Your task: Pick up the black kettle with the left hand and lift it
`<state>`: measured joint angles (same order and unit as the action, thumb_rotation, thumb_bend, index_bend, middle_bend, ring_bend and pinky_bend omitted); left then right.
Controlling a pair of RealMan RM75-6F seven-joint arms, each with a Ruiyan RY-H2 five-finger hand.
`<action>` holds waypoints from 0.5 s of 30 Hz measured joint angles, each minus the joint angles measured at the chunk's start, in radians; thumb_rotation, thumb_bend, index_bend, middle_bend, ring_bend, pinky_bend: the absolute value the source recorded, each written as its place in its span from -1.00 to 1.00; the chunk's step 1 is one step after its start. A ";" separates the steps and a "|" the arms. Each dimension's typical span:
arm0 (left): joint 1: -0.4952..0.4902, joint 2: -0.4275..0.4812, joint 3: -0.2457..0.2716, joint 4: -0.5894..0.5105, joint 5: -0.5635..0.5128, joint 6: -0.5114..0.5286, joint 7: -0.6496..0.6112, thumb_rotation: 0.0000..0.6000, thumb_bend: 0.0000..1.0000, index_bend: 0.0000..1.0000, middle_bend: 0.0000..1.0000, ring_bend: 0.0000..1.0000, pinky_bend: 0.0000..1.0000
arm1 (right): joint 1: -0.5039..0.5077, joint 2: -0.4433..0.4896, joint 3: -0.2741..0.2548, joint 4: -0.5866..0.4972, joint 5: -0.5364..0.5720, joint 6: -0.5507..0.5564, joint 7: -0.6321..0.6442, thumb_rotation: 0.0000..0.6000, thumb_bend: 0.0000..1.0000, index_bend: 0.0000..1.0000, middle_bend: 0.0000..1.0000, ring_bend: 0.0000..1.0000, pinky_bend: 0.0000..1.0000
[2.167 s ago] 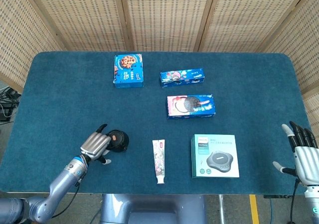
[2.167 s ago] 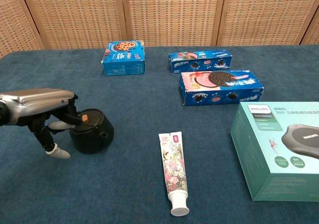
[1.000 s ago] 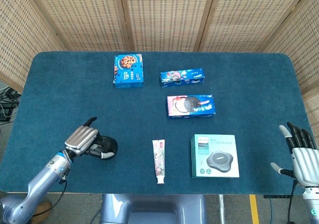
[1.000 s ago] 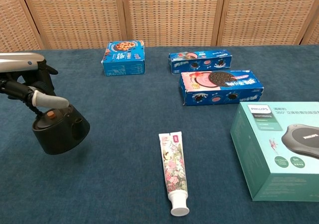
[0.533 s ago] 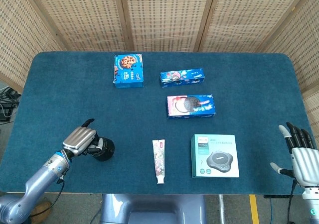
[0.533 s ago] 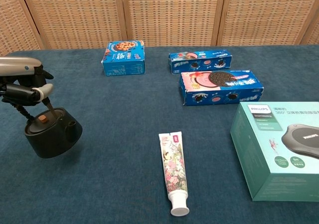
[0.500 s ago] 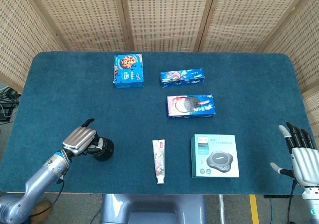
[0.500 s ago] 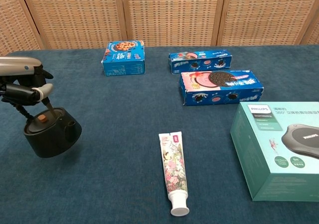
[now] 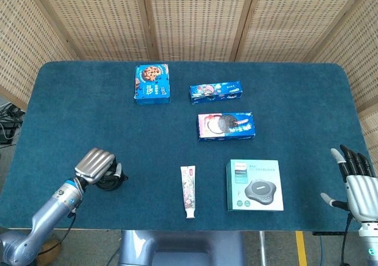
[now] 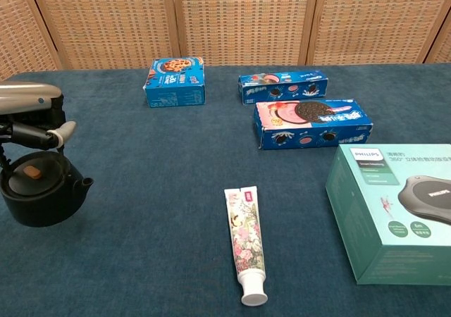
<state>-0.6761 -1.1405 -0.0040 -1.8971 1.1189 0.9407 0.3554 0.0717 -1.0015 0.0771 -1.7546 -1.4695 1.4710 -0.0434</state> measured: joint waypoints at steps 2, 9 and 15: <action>0.000 -0.001 0.001 0.001 -0.001 0.000 0.008 -0.21 1.00 1.00 1.00 0.76 0.71 | 0.000 0.000 0.000 0.000 0.000 0.000 0.000 1.00 -1.00 -1.00 -1.00 -1.00 -1.00; -0.004 -0.010 0.000 0.014 -0.002 0.002 0.031 -0.20 1.00 1.00 1.00 0.76 0.71 | -0.001 0.001 0.000 -0.001 -0.001 0.002 0.002 1.00 -1.00 -1.00 -1.00 -1.00 -1.00; -0.010 -0.022 -0.013 0.054 0.049 0.006 0.012 0.05 1.00 1.00 1.00 0.77 0.76 | -0.002 0.002 0.001 -0.001 0.000 0.003 0.007 1.00 -1.00 -1.00 -1.00 -1.00 -1.00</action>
<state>-0.6857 -1.1622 -0.0173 -1.8430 1.1678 0.9462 0.3679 0.0702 -0.9992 0.0783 -1.7558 -1.4694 1.4742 -0.0367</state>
